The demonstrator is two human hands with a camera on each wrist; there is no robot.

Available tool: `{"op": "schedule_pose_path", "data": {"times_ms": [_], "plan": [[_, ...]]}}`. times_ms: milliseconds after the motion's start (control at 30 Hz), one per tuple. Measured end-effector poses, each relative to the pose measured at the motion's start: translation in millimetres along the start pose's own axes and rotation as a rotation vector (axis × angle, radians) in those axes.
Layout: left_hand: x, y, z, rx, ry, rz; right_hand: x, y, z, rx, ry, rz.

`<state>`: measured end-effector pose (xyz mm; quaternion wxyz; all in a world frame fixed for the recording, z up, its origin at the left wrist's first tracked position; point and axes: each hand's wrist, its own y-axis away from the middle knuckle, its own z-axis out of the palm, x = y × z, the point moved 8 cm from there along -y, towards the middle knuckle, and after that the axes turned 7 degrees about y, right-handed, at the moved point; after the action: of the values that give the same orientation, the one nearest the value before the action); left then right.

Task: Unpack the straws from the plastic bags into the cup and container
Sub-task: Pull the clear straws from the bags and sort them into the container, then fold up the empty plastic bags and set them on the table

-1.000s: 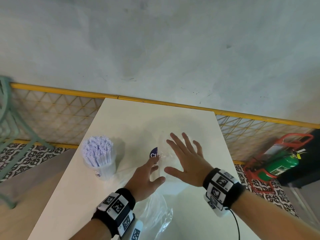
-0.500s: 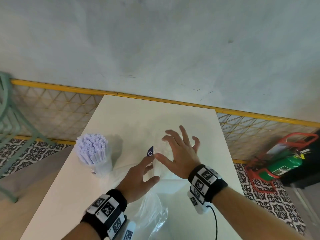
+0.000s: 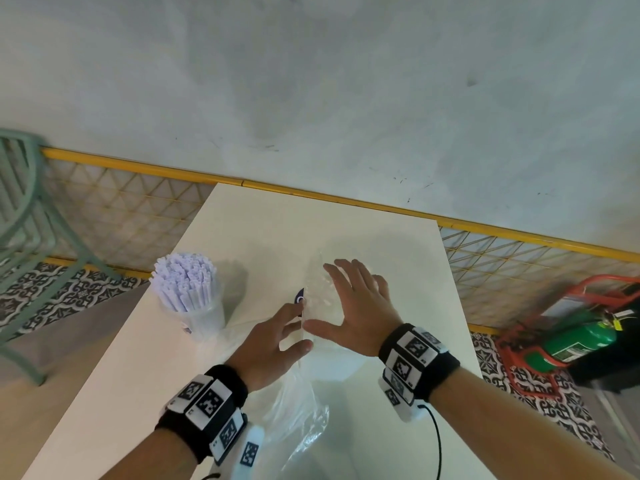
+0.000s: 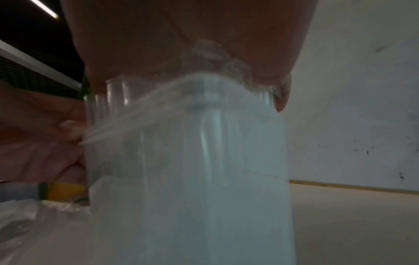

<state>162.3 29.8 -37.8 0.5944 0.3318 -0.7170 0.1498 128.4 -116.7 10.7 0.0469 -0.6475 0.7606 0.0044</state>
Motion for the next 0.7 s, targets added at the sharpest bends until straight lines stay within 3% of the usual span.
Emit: {"op": "schedule_pose_path", "data": {"times_ms": [67,233,400,467,533,567,633,700], "plan": [[1.5,1.0,1.8,-0.005,0.006,-0.001,-0.5,5.0,2.6,-0.042,0.039,-0.021],[5.4,1.6,4.0,-0.005,-0.063,0.033,-4.7,2.2,5.3,0.048,0.069,0.03],[7.2,5.4,2.5,-0.026,-0.242,0.076,-5.4,-5.1,-4.7,-0.026,0.095,0.078],[5.1,7.0,1.2,-0.041,-0.3,0.068,-16.4,10.0,-39.3,0.149,0.048,0.047],[2.7,8.5,-0.4,-0.056,-0.308,0.064,-43.5,41.1,-76.9,0.426,0.01,-0.088],[2.2,9.0,-1.1,-0.06,-0.31,0.066,-57.2,59.2,-83.5,0.49,-0.003,-0.174],[1.6,10.0,-5.2,-0.067,-0.334,0.075,-75.4,87.7,-63.4,0.382,-0.017,-0.25],[1.5,11.8,-11.5,-0.06,-0.378,0.099,-79.9,105.4,-14.7,0.069,0.001,-0.16]]}}
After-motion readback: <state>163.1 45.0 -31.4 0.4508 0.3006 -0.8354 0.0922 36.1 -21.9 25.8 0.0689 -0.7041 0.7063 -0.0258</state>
